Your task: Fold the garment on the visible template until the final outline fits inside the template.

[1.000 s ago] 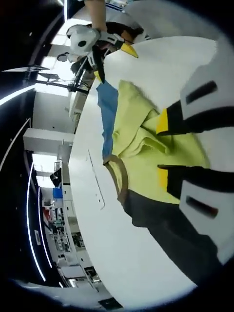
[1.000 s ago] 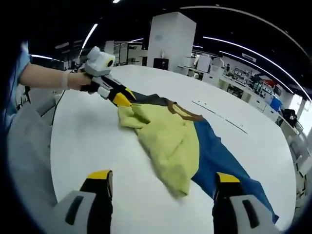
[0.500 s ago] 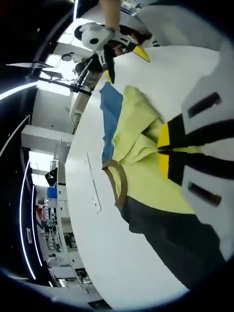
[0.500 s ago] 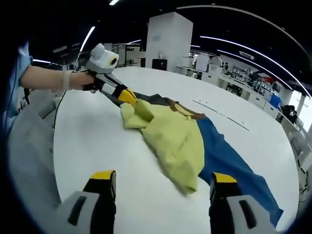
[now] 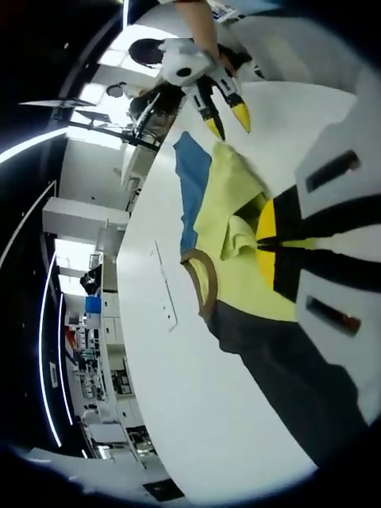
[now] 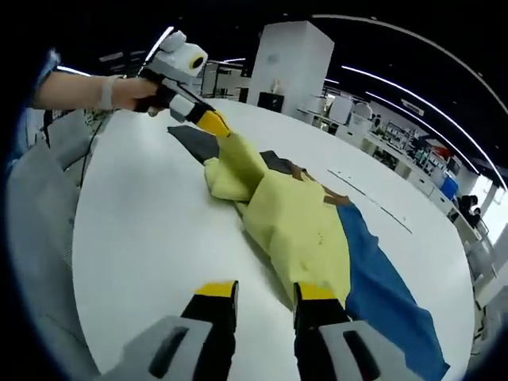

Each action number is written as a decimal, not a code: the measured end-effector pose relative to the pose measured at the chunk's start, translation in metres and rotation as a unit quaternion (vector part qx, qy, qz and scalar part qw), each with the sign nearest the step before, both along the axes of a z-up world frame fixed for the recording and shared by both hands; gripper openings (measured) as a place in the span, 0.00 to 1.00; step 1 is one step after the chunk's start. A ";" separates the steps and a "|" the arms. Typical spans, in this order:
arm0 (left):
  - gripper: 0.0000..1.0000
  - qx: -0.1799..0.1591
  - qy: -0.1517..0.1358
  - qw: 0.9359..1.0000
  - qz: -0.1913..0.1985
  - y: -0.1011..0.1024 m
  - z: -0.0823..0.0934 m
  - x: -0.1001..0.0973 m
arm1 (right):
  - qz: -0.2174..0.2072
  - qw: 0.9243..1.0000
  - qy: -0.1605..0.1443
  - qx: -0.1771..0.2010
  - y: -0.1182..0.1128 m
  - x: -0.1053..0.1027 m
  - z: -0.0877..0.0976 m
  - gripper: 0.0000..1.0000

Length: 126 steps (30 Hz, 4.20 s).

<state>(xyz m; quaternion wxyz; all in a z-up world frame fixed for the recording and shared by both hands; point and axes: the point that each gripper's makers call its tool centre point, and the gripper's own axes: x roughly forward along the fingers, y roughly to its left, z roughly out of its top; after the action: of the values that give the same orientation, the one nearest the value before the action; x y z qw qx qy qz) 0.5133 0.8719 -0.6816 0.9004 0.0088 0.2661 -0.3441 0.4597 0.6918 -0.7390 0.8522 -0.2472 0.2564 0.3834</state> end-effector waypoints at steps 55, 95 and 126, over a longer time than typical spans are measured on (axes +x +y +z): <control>0.00 0.003 0.023 1.000 0.012 0.010 -0.016 -0.003 | -0.062 0.998 0.019 0.004 0.017 0.148 0.009 0.00; 0.00 0.003 0.038 0.999 0.008 0.008 -0.020 -0.013 | -0.079 0.996 0.035 -0.005 0.003 0.148 -0.009 0.09; 0.00 -0.002 0.038 0.999 0.009 0.007 -0.019 -0.014 | -0.016 0.999 -0.002 0.039 0.016 0.094 0.015 0.60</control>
<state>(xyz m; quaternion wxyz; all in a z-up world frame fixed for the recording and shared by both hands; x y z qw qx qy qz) 0.4992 0.8790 -0.7004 0.8928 -0.0083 0.2992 -0.3367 0.5533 0.7074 -0.7238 0.8678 -0.2106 0.2433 0.3787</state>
